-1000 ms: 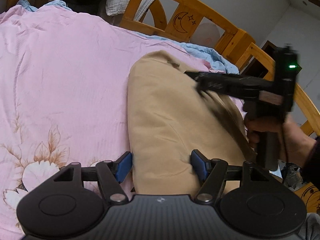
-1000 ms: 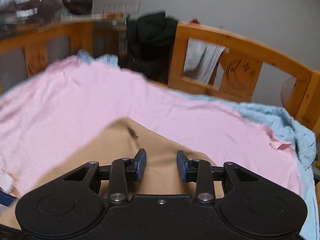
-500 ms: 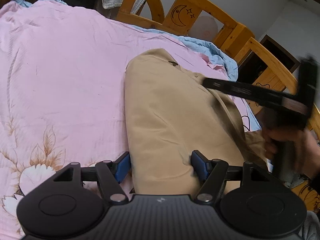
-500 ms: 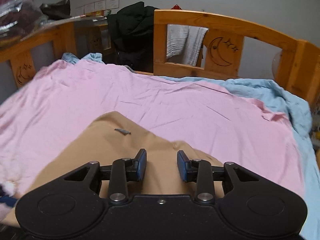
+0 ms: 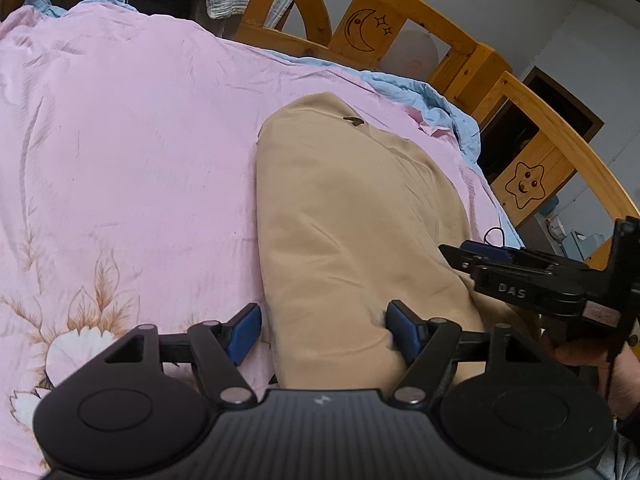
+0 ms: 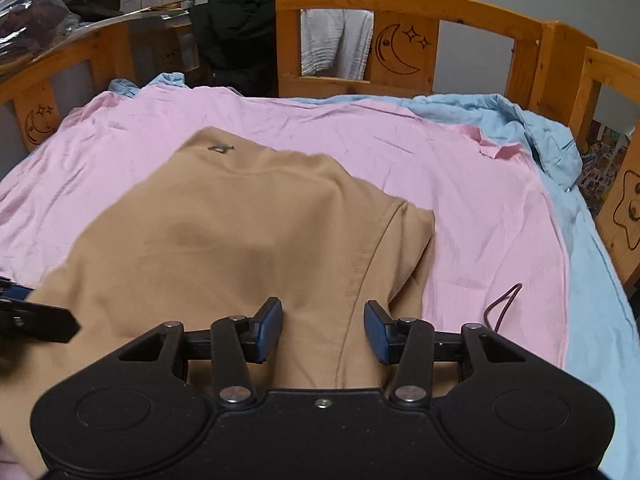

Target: Fold large clothes

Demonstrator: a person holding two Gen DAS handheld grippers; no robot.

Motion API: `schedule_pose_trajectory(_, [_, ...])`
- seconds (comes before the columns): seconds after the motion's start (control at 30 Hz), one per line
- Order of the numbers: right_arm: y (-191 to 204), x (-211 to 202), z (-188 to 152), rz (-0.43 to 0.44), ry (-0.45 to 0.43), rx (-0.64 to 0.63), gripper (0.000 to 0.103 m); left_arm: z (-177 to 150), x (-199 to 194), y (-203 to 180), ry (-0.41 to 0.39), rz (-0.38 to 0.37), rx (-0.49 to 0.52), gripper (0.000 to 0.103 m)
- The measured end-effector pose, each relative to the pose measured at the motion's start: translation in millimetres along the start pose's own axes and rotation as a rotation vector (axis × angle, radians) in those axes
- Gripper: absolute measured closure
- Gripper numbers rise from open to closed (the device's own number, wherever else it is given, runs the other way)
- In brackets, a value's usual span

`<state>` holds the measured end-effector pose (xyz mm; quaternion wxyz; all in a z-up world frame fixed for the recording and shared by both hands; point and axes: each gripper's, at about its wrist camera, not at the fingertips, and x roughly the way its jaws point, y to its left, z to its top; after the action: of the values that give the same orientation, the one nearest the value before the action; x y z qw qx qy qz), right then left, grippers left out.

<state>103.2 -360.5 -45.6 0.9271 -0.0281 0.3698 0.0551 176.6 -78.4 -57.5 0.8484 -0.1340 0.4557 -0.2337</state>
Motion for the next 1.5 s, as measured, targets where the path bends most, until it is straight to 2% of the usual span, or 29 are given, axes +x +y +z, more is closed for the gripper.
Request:
schedule_pose_trajectory(0.2, [-8.2, 3.2, -9.0, 0.022, -0.061, 0.048, 0.055, 0.9, -0.1, -2.8, -0.007, 0.009, 0.019, 0.026])
schedule_pose_trajectory(0.23, [-12.0, 0.1, -11.1, 0.038, -0.076, 0.075, 0.052, 0.6, -1.5, -2.2, -0.014, 0.002, 0.023, 0.022])
schedule_pose_trajectory(0.27, [-18.0, -3.9, -11.7, 0.066, -0.086, 0.113, 0.049, 0.2, -3.1, -0.6, -0.021, -0.008, 0.025, 0.019])
schedule_pose_trajectory(0.3, [-24.4, -8.7, -10.1, 0.103, -0.096, 0.146, 0.037, 0.4, -3.9, 1.5, -0.023, -0.018, 0.025, 0.011])
schedule_pose_trajectory(0.33, [-29.6, -13.5, -7.7, 0.131, -0.112, 0.163, 0.024, 0.9, -5.6, 5.0, -0.028, -0.036, 0.021, 0.008])
schedule_pose_trajectory(0.4, [-38.4, -21.2, -2.7, 0.160, -0.142, 0.171, 0.007, 3.1, -8.6, 12.8, -0.040, -0.077, 0.011, 0.004])
schedule_pose_trajectory(0.5, [-58.6, -22.7, 10.5, 0.211, -0.144, 0.163, 0.005, 11.0, -7.3, 21.8, -0.028, -0.123, 0.011, 0.002])
schedule_pose_trajectory(0.57, [-74.6, -13.4, 20.7, 0.241, -0.099, 0.166, 0.002, 16.1, -2.7, 27.3, -0.004, -0.156, 0.007, 0.001])
schedule_pose_trajectory(0.63, [-90.8, 7.7, 28.8, 0.321, 0.007, 0.213, 0.001, 18.9, 4.6, 30.6, 0.025, -0.181, 0.002, 0.001])
schedule_pose_trajectory(0.77, [-112.3, 45.4, 31.4, 0.360, 0.122, 0.314, 0.001, 18.9, 24.8, 33.8, 0.096, -0.173, -0.002, 0.001])
schedule_pose_trajectory(0.83, [-119.8, 61.8, 28.0, 0.409, 0.186, 0.375, 0.000, 17.2, 30.4, 37.7, 0.096, -0.204, -0.026, 0.001])
schedule_pose_trajectory(1.0, [-107.2, 62.8, 25.3, 0.490, 0.200, 0.311, 0.000, 20.1, 41.9, 38.7, 0.113, -0.228, -0.048, 0.001])
schedule_pose_trajectory(1.03, [-102.5, 60.8, 25.4, 0.481, 0.201, 0.284, 0.001, 21.3, 44.1, 37.9, 0.117, -0.229, -0.044, 0.001])
schedule_pose_trajectory(1.07, [-97.0, 58.6, 26.2, 0.463, 0.198, 0.261, 0.002, 22.2, 45.8, 36.3, 0.121, -0.228, -0.037, 0.001])
schedule_pose_trajectory(1.13, [-94.6, 55.7, 26.3, 0.439, 0.194, 0.280, 0.012, 24.9, 48.5, 31.1, 0.129, -0.210, -0.021, 0.004])
schedule_pose_trajectory(1.23, [-95.2, 45.6, 29.6, 0.386, 0.182, 0.323, 0.058, 29.1, 48.2, 19.8, 0.137, -0.192, -0.002, 0.016])
schedule_pose_trajectory(1.33, [-87.4, 32.7, 31.8, 0.335, 0.179, 0.306, 0.073, 32.8, 49.8, 6.9, 0.154, -0.141, 0.010, 0.017])
schedule_pose_trajectory(1.37, [-81.7, 29.0, 33.0, 0.315, 0.183, 0.299, 0.076, 32.4, 49.5, 4.5, 0.154, -0.128, 0.019, 0.017])
schedule_pose_trajectory(1.43, [-71.7, 22.4, 34.8, 0.272, 0.178, 0.272, 0.087, 31.0, 47.3, 0.3, 0.141, -0.114, 0.029, 0.025])
schedule_pose_trajectory(1.5, [-64.2, 14.0, 39.2, 0.243, 0.164, 0.264, 0.092, 31.7, 41.9, -0.8, 0.128, -0.111, 0.025, 0.032])
